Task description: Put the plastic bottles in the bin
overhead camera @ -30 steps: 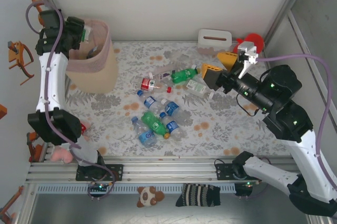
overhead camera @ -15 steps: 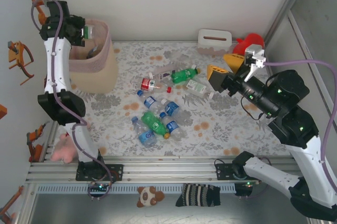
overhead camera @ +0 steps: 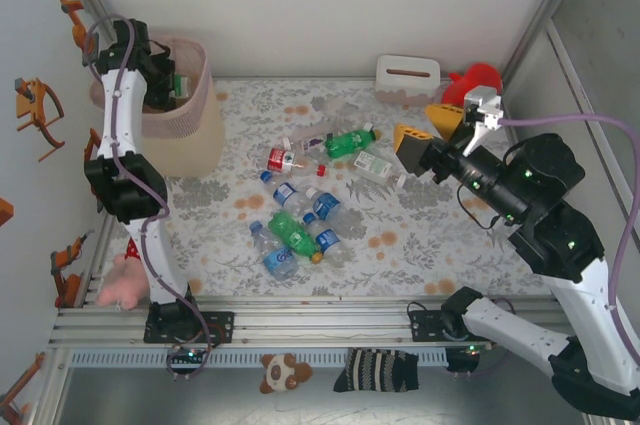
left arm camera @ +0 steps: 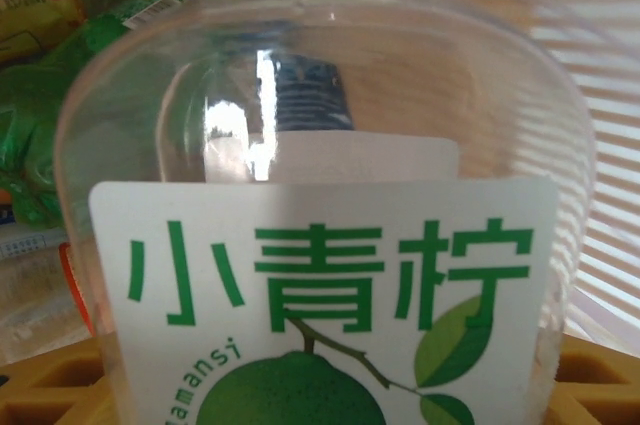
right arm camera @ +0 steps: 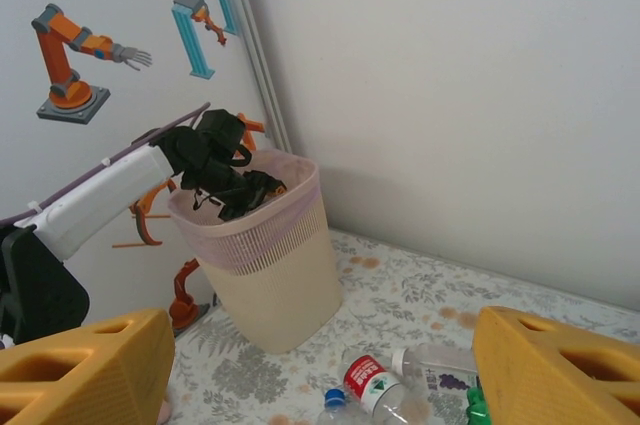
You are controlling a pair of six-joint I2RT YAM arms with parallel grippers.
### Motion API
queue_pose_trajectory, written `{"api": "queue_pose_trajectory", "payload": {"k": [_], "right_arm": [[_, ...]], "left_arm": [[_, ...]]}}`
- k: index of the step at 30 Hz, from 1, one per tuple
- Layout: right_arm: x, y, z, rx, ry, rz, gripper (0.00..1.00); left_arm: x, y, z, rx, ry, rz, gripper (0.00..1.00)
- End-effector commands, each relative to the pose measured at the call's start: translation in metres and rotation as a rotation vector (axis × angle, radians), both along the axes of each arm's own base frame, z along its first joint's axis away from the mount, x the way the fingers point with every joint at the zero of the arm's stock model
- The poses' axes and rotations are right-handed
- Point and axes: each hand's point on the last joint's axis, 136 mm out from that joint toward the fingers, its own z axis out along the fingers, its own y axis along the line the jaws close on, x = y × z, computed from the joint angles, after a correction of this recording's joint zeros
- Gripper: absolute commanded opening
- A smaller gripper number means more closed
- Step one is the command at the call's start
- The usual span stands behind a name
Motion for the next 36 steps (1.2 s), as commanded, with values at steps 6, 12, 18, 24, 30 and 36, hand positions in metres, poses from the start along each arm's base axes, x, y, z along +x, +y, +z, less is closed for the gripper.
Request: {"api": "queue_pose_trajectory", "payload": {"k": [6,12,18,24,30,36], "right_arm": [[0.004,-0.007,-0.002,-0.012,0.002,-0.044,0.77],[0.014,-0.008,-0.010,-0.040,0.035,-0.084,0.77],[0.035,-0.010,-0.029,-0.105,0.127,-0.170,0.77],[0.064,-0.011,-0.064,-0.205,0.257,-0.279,0.77],[0.091,-0.006,-0.103,-0.309,0.370,-0.330,0.78],[0.123,-0.005,-0.156,-0.332,0.566,-0.343,0.77]], "left_arm": [[-0.004,-0.004,0.002,-0.037,0.013,0.002,0.82],[-0.010,-0.003,0.027,-0.012,-0.036,-0.009,0.85],[-0.021,-0.005,0.059,0.002,-0.101,-0.037,0.85],[-0.031,-0.016,0.091,0.012,-0.193,-0.121,0.84],[-0.041,-0.032,0.127,0.074,-0.360,-0.253,0.82],[-0.061,-0.048,0.158,0.185,-0.555,-0.392,0.81]]}}
